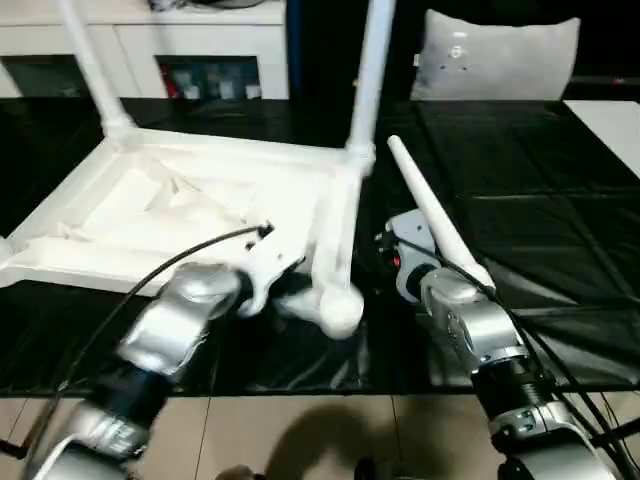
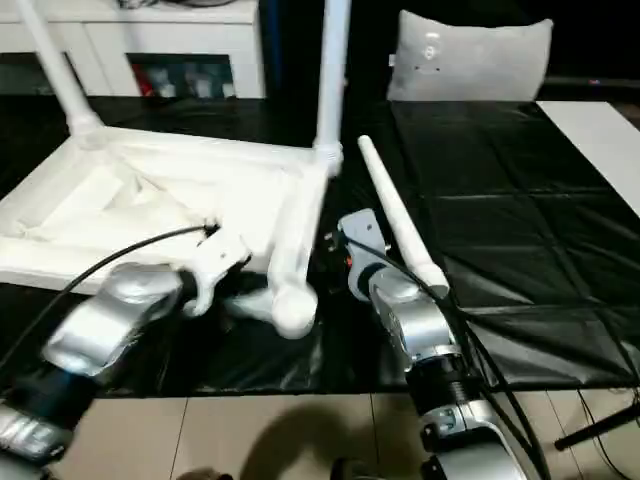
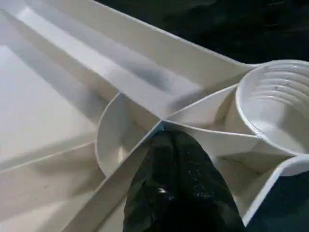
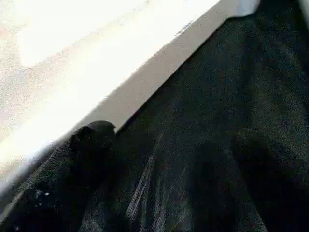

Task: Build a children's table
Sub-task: Rotate table base, then pick table leg

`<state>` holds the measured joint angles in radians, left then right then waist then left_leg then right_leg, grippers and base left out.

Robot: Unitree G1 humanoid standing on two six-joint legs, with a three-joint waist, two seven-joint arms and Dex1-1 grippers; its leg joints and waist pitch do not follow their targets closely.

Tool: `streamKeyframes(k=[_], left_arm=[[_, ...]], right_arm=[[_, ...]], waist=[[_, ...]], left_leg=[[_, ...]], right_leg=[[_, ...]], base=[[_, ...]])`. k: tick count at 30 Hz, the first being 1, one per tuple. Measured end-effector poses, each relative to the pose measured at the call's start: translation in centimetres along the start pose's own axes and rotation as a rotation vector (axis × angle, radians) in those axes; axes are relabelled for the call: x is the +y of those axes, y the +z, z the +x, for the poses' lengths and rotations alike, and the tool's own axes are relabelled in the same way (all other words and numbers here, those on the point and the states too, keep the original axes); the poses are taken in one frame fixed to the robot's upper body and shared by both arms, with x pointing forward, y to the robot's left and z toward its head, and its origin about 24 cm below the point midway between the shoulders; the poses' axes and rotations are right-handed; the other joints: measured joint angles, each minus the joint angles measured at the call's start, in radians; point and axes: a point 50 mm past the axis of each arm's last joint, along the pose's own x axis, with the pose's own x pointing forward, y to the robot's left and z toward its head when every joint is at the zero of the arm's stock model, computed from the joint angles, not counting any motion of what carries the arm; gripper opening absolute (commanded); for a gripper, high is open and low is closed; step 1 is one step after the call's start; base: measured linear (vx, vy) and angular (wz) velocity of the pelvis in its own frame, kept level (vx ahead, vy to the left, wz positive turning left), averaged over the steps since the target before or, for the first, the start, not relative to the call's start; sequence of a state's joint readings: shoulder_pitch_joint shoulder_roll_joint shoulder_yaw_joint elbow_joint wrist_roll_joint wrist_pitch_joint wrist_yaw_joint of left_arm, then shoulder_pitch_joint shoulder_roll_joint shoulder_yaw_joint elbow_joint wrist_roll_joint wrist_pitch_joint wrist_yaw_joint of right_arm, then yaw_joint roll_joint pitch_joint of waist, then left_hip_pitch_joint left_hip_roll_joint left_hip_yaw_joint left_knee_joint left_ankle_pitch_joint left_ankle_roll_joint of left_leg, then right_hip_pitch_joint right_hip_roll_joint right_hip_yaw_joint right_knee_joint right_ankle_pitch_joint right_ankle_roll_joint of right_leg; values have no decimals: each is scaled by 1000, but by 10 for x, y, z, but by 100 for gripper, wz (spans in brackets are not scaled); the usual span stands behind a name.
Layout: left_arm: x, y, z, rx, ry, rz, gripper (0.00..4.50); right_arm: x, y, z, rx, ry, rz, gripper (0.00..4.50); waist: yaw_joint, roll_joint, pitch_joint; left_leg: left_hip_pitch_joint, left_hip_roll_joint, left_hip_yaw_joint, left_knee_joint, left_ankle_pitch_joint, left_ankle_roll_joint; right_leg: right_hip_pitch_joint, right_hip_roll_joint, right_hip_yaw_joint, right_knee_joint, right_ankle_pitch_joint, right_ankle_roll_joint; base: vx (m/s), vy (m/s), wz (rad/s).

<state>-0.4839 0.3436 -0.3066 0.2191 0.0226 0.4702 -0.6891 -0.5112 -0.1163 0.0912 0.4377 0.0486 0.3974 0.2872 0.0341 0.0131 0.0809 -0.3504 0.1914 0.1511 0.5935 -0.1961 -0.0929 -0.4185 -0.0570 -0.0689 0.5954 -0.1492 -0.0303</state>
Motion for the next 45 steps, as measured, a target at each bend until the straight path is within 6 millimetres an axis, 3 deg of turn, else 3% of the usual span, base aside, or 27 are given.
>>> streamKeyframes(k=[7, 9, 11, 13, 22, 29, 31, 34, 40, 43, 45], left_arm=[[1, 1, 2, -77, 38, -19, 5], [-1, 6, -3, -132, 12, -22, 42], [-5, 11, -12, -179, -37, -15, 42], [-13, 14, -22, -215, -103, 0, 72], [-32, 17, -37, -251, -244, 12, 147], [-36, 20, -39, -247, -286, 27, 216], [-39, 21, -40, -246, -306, 39, 230], [-41, 23, -41, -250, -327, 47, 253], [-40, 24, -45, -233, -334, 49, 312], [-41, 25, -44, -234, -334, 59, 315], [-40, 26, -44, -231, -331, 65, 349]], right_arm=[[-33, 37, -8, -8, -202, -53, 450], [-39, 42, -10, 41, -221, -48, 450], [-46, 45, -12, 77, -236, -6, 450], [-57, 47, -14, 109, -257, 39, 450], [-84, 37, -21, 285, -317, 96, 450], [-83, 23, -20, 405, -237, 147, 450], [-85, 22, -21, 415, -240, 159, 415], [-86, 21, -21, 420, -241, 168, 412], [-91, 19, -26, 457, -229, 188, 345], [-92, 17, -27, 468, -220, 192, 337], [-94, 17, -28, 472, -220, 195, 312]], waist=[[7, 5, 0], [8, 6, 0], [8, 8, -1], [8, 9, -1], [13, 7, -2], [16, 7, -2], [20, 6, -3], [25, 5, -4], [27, 5, -4], [27, 3, -5], [26, 3, -5]], left_leg=[[-2, 0, 0, -1, 0, 0], [-2, 0, 0, -1, 0, 0], [-1, 0, 0, -2, 0, 0], [-1, 0, 1, -2, 0, 0], [0, 0, 5, 0, 0, 0], [0, 0, 6, 0, 0, 0], [0, 0, 6, 0, 0, 0], [0, 0, 6, 1, 0, 0], [1, 0, 6, 4, 0, 0], [1, 0, 6, 5, 0, 0], [1, 0, 6, 6, 0, 0]], right_leg=[[-1, 0, -1, -1, 0, 0], [0, 0, -1, -1, 1, -2], [-1, 0, -1, -1, 0, -1], [0, 0, 0, -1, 0, 0], [0, 0, 0, 1, 0, 0], [0, 0, 0, 1, 0, 0], [0, 0, 0, 1, 0, 0], [1, 0, 0, 2, 0, 0], [1, 0, 0, 5, 0, 0], [1, -1, 0, 6, 0, 0], [1, -1, 0, 6, 0, 0]], base=[[0, 0, 0], [0, 0, 0], [0, 0, 0], [0, 0, 0], [0, 0, 0], [0, 0, 0], [0, 0, 0], [0, 0, 0], [0, 0, 0], [0, 0, 0], [0, 0, 0]])
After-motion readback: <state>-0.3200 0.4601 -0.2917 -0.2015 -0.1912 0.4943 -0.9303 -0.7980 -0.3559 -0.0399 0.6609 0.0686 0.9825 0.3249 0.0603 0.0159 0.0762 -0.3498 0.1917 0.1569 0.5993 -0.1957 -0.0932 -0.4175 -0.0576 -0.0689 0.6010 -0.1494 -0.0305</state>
